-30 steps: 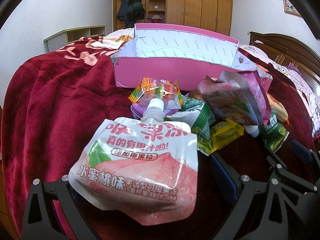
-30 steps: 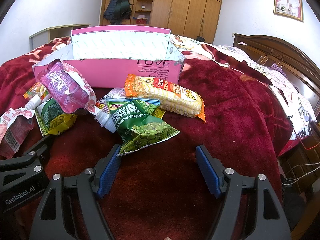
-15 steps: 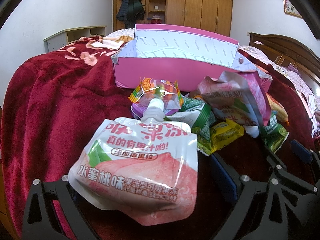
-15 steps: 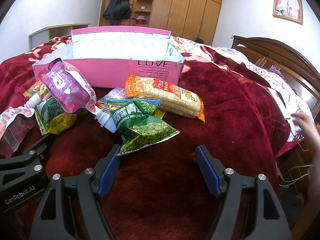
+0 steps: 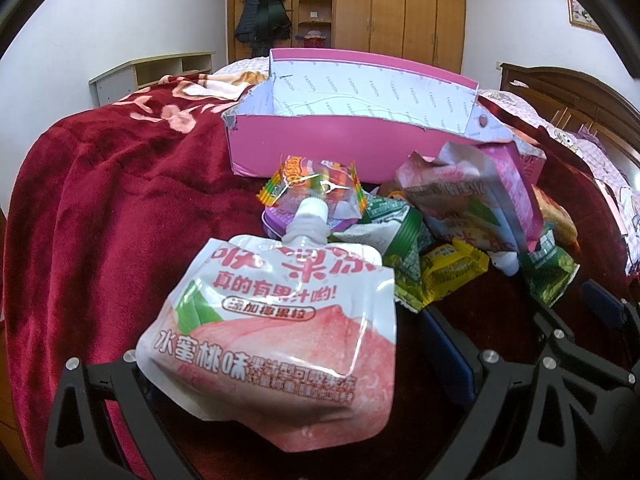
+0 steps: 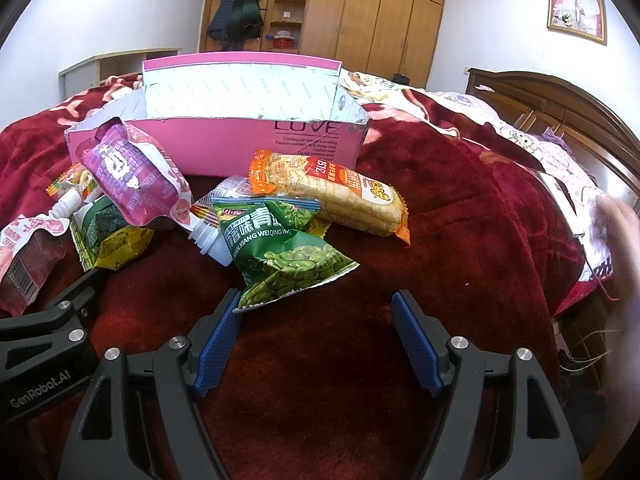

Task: Organize snacks
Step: 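Grasp the white peach-juice pouch with the left tool while the right tool grasps the green pea bag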

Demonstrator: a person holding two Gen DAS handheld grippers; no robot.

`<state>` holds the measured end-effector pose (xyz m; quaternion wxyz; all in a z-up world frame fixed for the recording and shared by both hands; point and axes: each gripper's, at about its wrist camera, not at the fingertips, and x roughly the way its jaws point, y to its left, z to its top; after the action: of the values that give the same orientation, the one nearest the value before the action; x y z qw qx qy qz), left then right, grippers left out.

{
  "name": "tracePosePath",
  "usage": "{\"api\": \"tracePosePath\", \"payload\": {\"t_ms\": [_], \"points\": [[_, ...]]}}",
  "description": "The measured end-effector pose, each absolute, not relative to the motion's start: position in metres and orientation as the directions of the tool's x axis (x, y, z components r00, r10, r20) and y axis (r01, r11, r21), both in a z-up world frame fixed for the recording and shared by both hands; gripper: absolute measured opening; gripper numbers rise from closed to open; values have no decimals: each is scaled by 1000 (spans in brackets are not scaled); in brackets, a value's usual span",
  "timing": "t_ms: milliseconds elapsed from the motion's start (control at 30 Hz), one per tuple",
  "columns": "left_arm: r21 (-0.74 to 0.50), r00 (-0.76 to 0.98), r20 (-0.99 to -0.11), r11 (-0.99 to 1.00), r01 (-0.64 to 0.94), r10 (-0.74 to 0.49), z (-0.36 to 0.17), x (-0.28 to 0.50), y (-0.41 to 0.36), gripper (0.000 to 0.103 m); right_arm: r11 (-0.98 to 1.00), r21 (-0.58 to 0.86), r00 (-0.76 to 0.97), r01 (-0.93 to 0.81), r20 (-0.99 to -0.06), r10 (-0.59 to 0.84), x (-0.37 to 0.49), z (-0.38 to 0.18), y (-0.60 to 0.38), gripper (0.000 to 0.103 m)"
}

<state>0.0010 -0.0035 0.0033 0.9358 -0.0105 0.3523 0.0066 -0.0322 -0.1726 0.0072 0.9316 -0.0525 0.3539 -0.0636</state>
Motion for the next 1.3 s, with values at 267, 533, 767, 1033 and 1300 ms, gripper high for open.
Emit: {"api": "tracePosePath", "payload": {"t_ms": [267,533,767,1033,1300], "points": [[-14,750,-661,1000,-25,9,4,1,-7,103,982,-167,740,84,-650,-174,-33,8,-167,76],[3,750,-662,1000,-22,19,9,-3,-7,103,981,-174,727,83,-663,-179,-31,11,-164,76],[7,777,-630,1000,16,-8,28,-16,-3,103,994,-110,740,2,-669,-75,-38,32,-169,76],[-39,776,-630,999,22,-42,45,-16,9,103,994,-104,765,-41,-643,-35,-38,47,-163,76],[-43,763,-643,998,53,-68,50,-14,21,103,994,-65,760,-91,-650,27,-35,52,-168,76]]}}
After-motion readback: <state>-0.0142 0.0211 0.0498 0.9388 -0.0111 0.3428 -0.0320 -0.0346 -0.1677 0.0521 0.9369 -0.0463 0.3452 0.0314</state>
